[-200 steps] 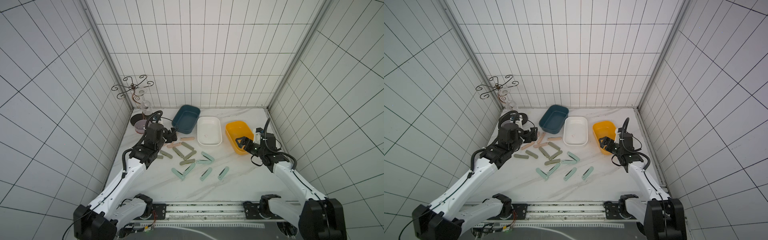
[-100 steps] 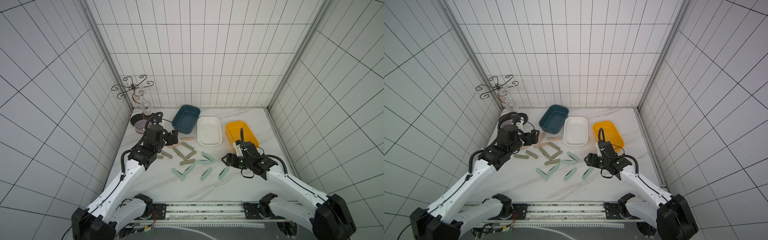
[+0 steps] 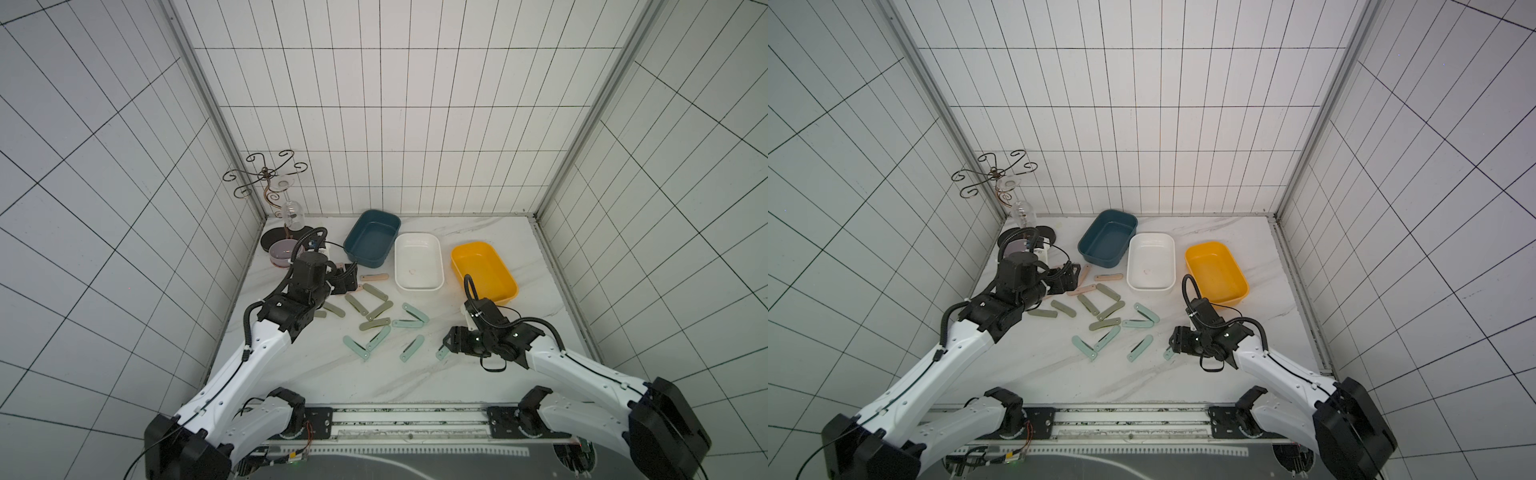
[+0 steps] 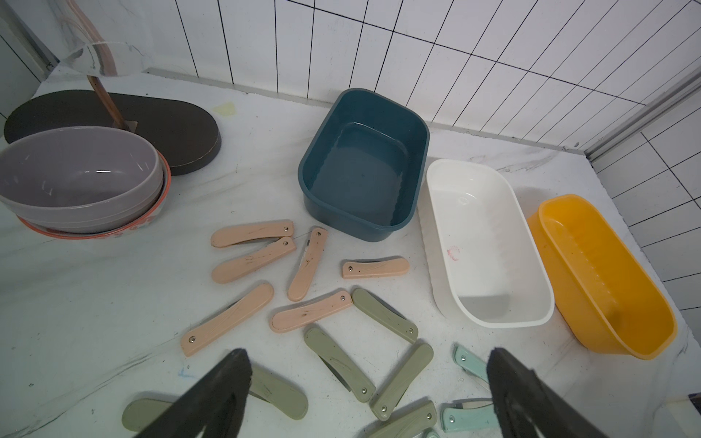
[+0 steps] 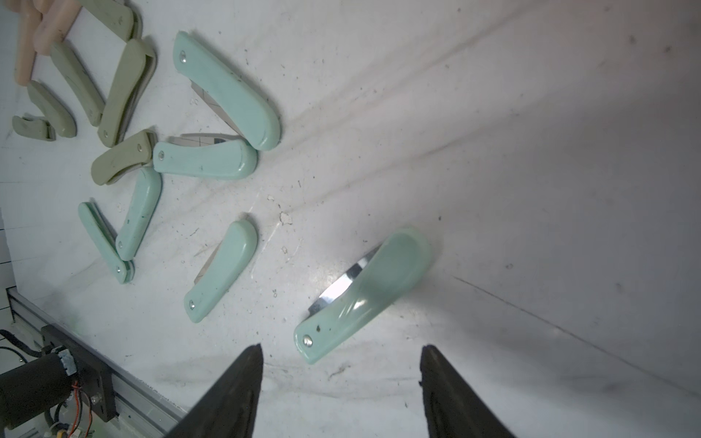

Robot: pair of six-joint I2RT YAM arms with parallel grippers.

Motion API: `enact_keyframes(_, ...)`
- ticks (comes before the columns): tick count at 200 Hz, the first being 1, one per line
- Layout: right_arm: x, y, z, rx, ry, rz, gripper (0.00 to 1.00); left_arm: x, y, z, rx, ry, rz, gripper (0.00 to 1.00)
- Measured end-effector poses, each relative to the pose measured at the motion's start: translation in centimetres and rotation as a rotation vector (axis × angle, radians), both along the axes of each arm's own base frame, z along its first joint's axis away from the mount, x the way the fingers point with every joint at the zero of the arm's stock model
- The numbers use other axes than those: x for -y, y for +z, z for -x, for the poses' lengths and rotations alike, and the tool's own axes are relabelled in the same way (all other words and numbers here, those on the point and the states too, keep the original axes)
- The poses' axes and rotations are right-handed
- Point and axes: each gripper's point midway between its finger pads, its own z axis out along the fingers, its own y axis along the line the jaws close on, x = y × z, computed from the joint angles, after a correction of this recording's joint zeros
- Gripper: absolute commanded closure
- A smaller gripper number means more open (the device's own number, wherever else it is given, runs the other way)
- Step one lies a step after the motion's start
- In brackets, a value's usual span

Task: Place the fruit knives into the storage box by color
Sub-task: Pick up the fruit knife from the center of the board.

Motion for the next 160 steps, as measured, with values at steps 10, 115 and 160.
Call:
enact_keyframes(10,0.0,-0.4,0.1,-0.012,0.002,0.012,0.35,0.0,0.1,0.0,0.005,0.0,0.002,0.03)
enact_keyframes(115,-2.2,-2.1,-1.3,-0.002,0.053,0.031,0.4,-0.1,0.3,0.3,0.023,0.004,0.016,0.03)
enact_keyframes(160,-3.1,-2.1,-2.1,0.019,0.087,0.06,0.42,-0.1,0.4,0.3,0.024,0.005,0.019,0.03)
